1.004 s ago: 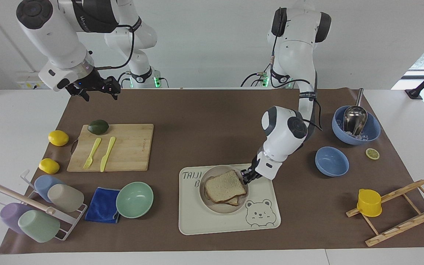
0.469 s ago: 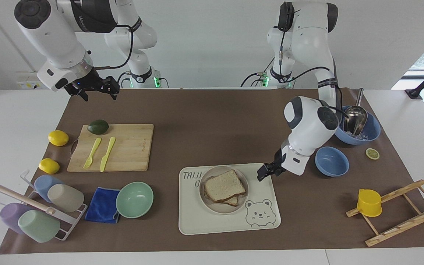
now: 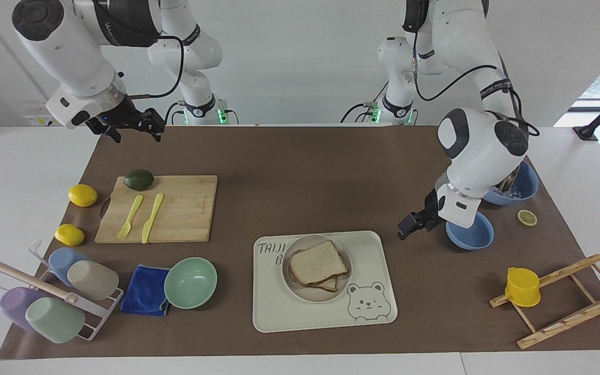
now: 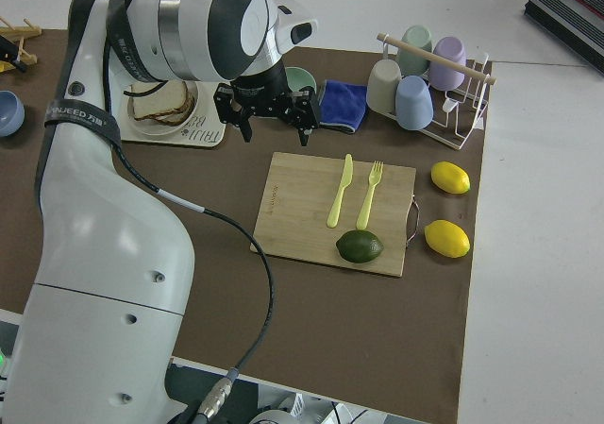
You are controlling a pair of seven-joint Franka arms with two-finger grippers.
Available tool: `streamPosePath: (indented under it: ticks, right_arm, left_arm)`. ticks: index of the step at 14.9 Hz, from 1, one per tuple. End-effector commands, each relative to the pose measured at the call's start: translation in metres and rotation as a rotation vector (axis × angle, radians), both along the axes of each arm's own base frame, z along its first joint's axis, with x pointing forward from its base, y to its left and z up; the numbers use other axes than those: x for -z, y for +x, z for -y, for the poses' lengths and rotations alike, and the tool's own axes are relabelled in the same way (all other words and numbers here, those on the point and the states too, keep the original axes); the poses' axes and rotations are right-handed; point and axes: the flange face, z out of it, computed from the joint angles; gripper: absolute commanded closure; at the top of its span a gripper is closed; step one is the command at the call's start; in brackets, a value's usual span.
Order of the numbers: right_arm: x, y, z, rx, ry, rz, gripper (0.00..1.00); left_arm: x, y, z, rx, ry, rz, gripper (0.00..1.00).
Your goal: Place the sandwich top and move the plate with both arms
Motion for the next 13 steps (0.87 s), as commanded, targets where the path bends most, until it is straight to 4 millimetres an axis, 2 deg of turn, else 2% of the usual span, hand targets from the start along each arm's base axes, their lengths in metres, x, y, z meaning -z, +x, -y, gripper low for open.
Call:
streamPosePath:
  ticks: [1, 4, 8, 11, 13]
  right_arm:
    - [-0.004, -0.001, 0.0, -0.018, 0.009, 0.005, 0.0]
    - [-0.003, -0.001, 0.0, -0.018, 0.009, 0.004, 0.0]
    - [-0.004, -0.001, 0.002, -0.02, 0.009, 0.005, 0.0]
    - [-0.004, -0.001, -0.002, -0.021, 0.008, 0.004, 0.0]
    - [-0.004, -0.001, -0.001, -0.02, 0.007, 0.004, 0.0]
  left_arm:
    - [-0.038, -0.025, -0.027, 0.068, 0.04, -0.02, 0.0]
    - [-0.08, -0.051, -0.047, 0.115, 0.047, -0.023, 0.0]
    - [-0.129, -0.092, -0.087, 0.177, 0.088, -0.046, 0.0]
    - [-0.13, -0.109, -0.106, 0.265, 0.075, -0.145, 0.0]
    - [-0.13, -0.12, -0.094, 0.303, 0.073, -0.186, 0.0]
